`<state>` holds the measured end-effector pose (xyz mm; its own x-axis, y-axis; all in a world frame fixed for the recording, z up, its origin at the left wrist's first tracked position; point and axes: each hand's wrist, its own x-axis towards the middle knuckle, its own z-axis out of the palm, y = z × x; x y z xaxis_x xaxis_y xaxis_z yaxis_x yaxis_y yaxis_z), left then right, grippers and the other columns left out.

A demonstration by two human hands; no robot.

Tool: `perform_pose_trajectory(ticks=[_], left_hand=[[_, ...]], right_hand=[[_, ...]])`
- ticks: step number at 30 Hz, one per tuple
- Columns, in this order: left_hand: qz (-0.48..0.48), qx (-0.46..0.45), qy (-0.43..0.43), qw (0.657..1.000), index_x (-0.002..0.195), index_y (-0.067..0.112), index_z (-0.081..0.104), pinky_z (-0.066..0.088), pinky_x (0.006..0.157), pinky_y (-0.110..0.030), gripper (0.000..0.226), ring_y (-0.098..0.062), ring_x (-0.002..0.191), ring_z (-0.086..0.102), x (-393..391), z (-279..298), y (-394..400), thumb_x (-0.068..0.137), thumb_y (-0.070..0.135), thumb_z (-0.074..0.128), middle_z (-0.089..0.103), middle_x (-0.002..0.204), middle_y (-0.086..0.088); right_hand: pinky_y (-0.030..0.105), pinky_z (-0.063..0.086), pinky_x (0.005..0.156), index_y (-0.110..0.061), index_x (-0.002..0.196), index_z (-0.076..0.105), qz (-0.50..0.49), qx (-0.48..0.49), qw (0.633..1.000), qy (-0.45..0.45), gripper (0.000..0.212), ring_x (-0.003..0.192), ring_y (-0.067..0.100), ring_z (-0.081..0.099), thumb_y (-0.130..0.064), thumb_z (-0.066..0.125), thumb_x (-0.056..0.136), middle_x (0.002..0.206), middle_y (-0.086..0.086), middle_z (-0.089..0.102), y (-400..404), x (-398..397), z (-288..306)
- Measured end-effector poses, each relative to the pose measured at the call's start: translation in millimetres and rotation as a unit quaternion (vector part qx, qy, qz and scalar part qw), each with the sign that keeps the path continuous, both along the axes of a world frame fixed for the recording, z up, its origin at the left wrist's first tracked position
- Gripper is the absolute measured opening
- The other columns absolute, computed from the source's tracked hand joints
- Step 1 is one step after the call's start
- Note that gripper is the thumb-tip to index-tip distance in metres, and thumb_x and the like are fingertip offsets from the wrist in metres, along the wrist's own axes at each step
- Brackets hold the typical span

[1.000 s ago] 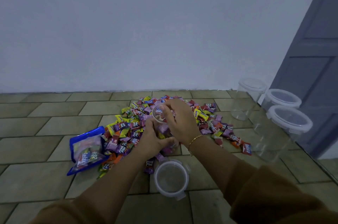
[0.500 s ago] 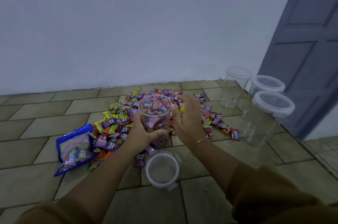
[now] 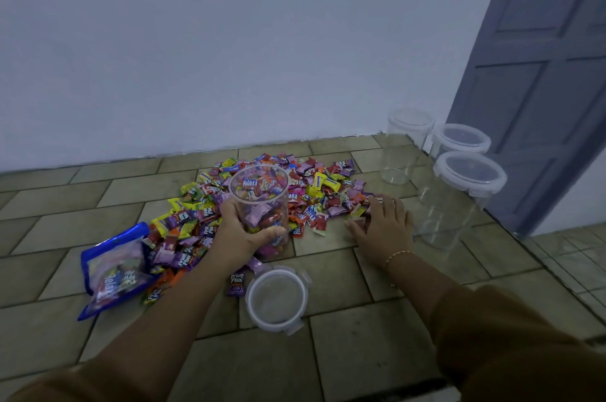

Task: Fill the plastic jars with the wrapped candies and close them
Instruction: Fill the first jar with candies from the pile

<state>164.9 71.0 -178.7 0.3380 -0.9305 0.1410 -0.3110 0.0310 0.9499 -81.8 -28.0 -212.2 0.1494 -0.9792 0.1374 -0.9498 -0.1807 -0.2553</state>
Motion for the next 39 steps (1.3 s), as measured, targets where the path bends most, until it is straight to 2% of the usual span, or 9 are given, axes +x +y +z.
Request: perform_pose_trajectory(ticks=[3,6,17,23,25,28,32,36,39], left_hand=[[-0.005,-0.004,0.009,1.000,0.118,0.020,0.029,0.044,0.083,-0.018,0.075,-0.012,0.111,0.049,1.2,-2.2,-1.0,0.066,0.013,0.083,0.046,0.116,0.010],[-0.004,-0.002,0.004,1.000,0.117,0.020,0.030,0.045,0.084,-0.023,0.073,-0.013,0.110,0.049,1.7,-2.3,-1.2,0.066,0.014,0.083,0.046,0.116,0.007],[0.001,0.001,0.025,1.000,0.119,0.021,0.029,0.047,0.092,-0.031,0.076,-0.013,0.111,0.050,-0.7,-2.9,-0.3,0.067,0.013,0.083,0.046,0.119,0.005],[0.002,0.003,0.023,1.000,0.116,0.021,0.028,0.044,0.075,-0.014,0.071,-0.010,0.106,0.049,-5.0,3.0,2.5,0.070,0.010,0.081,0.046,0.112,0.009],[0.000,0.010,0.026,1.000,0.114,0.020,0.028,0.045,0.073,-0.012,0.070,-0.008,0.102,0.050,-4.9,4.3,3.4,0.070,0.011,0.081,0.045,0.109,0.012],[0.002,0.017,0.033,0.999,0.114,0.019,0.029,0.048,0.068,-0.010,0.070,-0.002,0.096,0.051,-5.2,6.9,4.4,0.069,0.011,0.082,0.046,0.108,0.011],[-0.001,0.021,0.048,0.999,0.115,0.019,0.029,0.049,0.064,-0.007,0.071,0.003,0.092,0.051,-7.1,10.2,6.4,0.069,0.009,0.081,0.046,0.107,0.014],[-0.004,0.024,0.043,0.999,0.114,0.021,0.029,0.047,0.063,-0.004,0.072,0.007,0.092,0.048,-7.1,11.8,7.4,0.068,0.012,0.083,0.044,0.107,0.017],[-0.002,0.030,0.040,0.999,0.112,0.020,0.029,0.047,0.064,-0.006,0.070,0.006,0.091,0.048,-6.4,13.3,7.3,0.067,0.014,0.083,0.046,0.105,0.015]], right_hand=[[0.048,0.003,0.116,-0.021,0.148,0.015,-0.009,0.043,0.999,0.015,0.083,0.143,0.033,0.005,-0.072,0.032,0.084,0.156,0.012,0.009,-2.1,-3.5,-2.3],[0.048,0.012,0.114,-0.024,0.146,0.022,-0.005,0.062,0.998,0.011,0.076,0.140,0.034,0.016,-0.069,0.033,0.086,0.153,0.012,0.019,-4.2,-4.3,-4.1],[0.032,0.039,0.089,-0.012,0.110,0.059,0.049,-0.019,0.992,-0.115,0.023,0.108,0.024,0.051,-0.021,0.055,0.089,0.113,0.008,0.060,4.8,13.1,-3.1],[0.028,0.037,0.088,-0.009,0.114,0.056,0.121,0.014,0.985,-0.122,0.026,0.107,0.024,0.047,-0.016,0.055,0.089,0.113,0.009,0.056,15.2,31.9,0.3],[0.025,0.038,0.080,-0.009,0.108,0.057,0.122,0.029,0.976,-0.176,0.020,0.096,0.021,0.050,-0.013,0.056,0.088,0.103,0.007,0.056,18.4,40.5,5.9],[0.025,0.043,0.070,-0.012,0.093,0.055,0.062,0.082,0.929,-0.355,0.009,0.081,0.017,0.051,-0.009,0.058,0.086,0.084,-0.001,0.053,23.3,56.9,27.2],[0.025,0.040,0.057,-0.007,0.093,0.057,0.028,0.120,0.816,-0.564,0.007,0.066,0.015,0.042,-0.006,0.059,0.086,0.075,0.003,0.048,21.4,80.2,69.0],[0.021,0.032,0.044,-0.017,0.081,0.055,0.025,0.161,0.707,-0.689,0.011,0.052,0.009,0.035,-0.008,0.058,0.087,0.069,0.000,0.046,20.1,104.8,116.1],[0.022,0.032,0.047,-0.018,0.082,0.053,0.030,0.156,0.648,-0.745,0.016,0.053,0.010,0.033,-0.003,0.057,0.086,0.072,0.002,0.045,20.9,122.2,140.4]])
